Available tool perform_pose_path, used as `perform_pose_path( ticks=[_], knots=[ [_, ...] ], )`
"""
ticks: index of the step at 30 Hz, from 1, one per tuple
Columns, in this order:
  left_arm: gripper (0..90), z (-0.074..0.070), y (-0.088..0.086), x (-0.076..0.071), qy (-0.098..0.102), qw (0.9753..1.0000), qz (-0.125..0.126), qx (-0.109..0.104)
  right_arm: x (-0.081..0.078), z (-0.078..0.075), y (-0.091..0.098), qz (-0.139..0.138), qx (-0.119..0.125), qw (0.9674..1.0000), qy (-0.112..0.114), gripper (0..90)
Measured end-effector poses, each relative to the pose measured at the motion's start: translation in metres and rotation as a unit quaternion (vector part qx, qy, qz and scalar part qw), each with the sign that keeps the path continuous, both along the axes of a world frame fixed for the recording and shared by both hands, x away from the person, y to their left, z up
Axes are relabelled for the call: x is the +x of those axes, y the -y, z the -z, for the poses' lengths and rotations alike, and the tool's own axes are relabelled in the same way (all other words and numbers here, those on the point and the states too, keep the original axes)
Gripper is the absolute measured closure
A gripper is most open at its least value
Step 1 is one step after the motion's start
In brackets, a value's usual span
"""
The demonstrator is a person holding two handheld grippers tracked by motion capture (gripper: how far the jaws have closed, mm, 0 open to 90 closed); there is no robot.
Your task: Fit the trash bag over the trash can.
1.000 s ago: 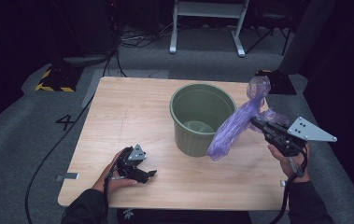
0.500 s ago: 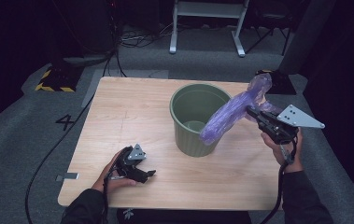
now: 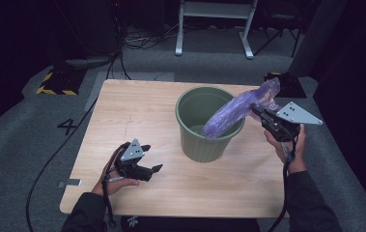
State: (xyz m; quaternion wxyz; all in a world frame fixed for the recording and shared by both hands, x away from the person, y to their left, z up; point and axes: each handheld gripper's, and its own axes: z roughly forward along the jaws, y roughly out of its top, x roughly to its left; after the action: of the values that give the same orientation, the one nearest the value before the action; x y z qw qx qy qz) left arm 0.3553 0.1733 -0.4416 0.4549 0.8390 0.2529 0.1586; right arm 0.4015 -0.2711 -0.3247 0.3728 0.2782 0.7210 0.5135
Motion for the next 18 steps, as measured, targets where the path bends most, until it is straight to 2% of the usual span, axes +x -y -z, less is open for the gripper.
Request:
perform_pose_path(
  ticks=[3, 7, 10, 14, 16, 18],
  knots=[
    [18.2, -0.002, 0.0, 0.007, 0.009, 0.9999, -0.008, 0.012, 0.004, 0.0, 0.0, -0.003, 0.001, 1.0, -0.004, 88.9],
    [18.9, -0.002, -0.004, 0.022, 0.001, 0.9997, -0.025, 0.008, 0.009, -0.001, -0.001, 0.001, -0.002, 1.0, -0.009, 88.9],
    [19.0, -0.007, -0.006, 0.03, 0.001, 0.9995, -0.029, -0.007, 0.013, 0.0, -0.002, 0.006, -0.004, 0.9999, -0.013, 88.9],
    [18.7, -0.022, -0.004, 0.031, 0.015, 0.999, -0.024, -0.033, 0.018, 0.002, -0.005, 0.012, -0.008, 0.9997, -0.019, 88.9],
    [18.4, -0.034, -0.001, 0.03, 0.029, 0.9982, -0.02, -0.048, 0.02, 0.002, -0.007, 0.013, -0.009, 0.9997, -0.02, 88.9],
    [18.3, -0.041, 0.002, 0.029, 0.036, 0.9978, -0.014, -0.054, 0.021, 0.001, -0.008, 0.019, -0.014, 0.9995, -0.018, 88.9]
  ],
)
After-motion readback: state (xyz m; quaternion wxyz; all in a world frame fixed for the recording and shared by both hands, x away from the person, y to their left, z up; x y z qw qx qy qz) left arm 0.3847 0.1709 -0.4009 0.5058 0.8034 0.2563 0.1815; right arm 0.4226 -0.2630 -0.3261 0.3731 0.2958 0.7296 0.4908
